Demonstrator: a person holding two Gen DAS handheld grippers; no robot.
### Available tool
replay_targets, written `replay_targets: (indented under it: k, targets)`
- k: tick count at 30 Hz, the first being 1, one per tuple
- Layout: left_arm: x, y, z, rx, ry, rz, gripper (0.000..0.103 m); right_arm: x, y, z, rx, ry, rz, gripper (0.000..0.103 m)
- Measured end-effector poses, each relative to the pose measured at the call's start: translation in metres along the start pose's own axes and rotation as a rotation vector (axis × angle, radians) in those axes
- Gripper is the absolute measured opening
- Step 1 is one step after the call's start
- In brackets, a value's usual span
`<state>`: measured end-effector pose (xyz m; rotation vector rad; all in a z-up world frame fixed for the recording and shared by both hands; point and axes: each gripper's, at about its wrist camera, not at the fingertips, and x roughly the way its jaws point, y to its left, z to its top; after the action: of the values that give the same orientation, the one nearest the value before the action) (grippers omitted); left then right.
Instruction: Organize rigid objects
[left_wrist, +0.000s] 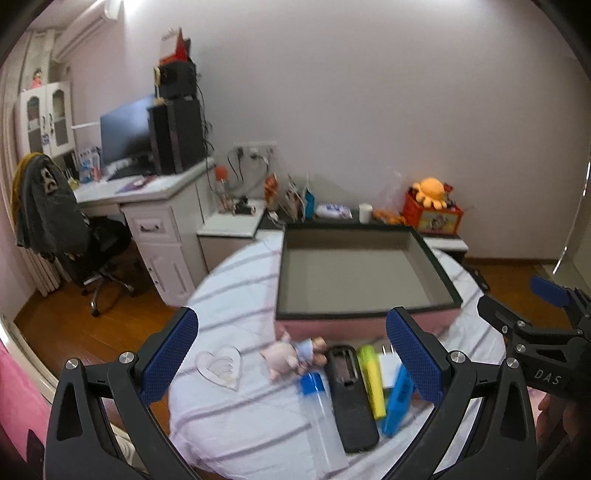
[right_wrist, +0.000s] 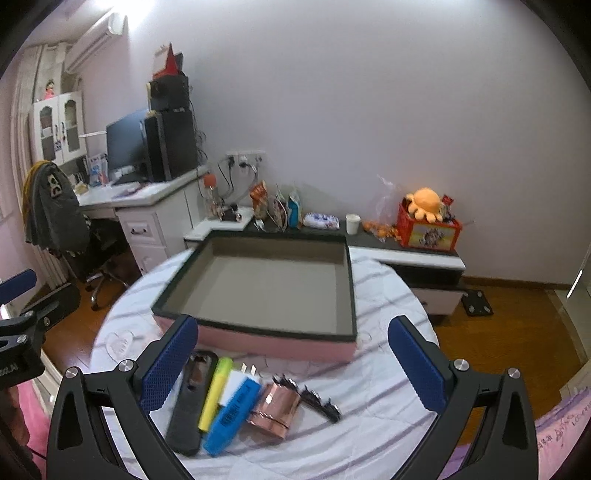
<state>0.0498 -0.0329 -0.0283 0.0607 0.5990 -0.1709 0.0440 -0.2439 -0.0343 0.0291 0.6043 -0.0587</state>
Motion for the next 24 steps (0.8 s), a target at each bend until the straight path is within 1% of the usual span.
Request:
replay_targets:
  k: [1,4,9,15,24]
  targets:
    - [0.005,-0.004,-0.003,0.007,0.019,-0.002,0.103,0.003,-0.003,-0.003,0.004,0.012,-0.003,0.103]
    - [0.011,-0.012,-0.009,0.014,0.045,-0.008,0.103,0.011,-0.01,-0.01,0.01,0.047,-0.012,0.103]
    - [0.015,-0.022,-0.018,0.034,0.076,-0.024,0.103,0.021,-0.022,-0.02,0.02,0.086,-0.013,0.103]
    - [0.024,-0.028,-0.026,0.058,0.114,-0.013,0.103,0.027,-0.03,-0.025,0.027,0.121,-0.018,0.103]
    - [0.03,-0.028,-0.035,0.079,0.153,0.012,0.103,0.039,-0.025,-0.035,0.02,0.167,0.003,0.103]
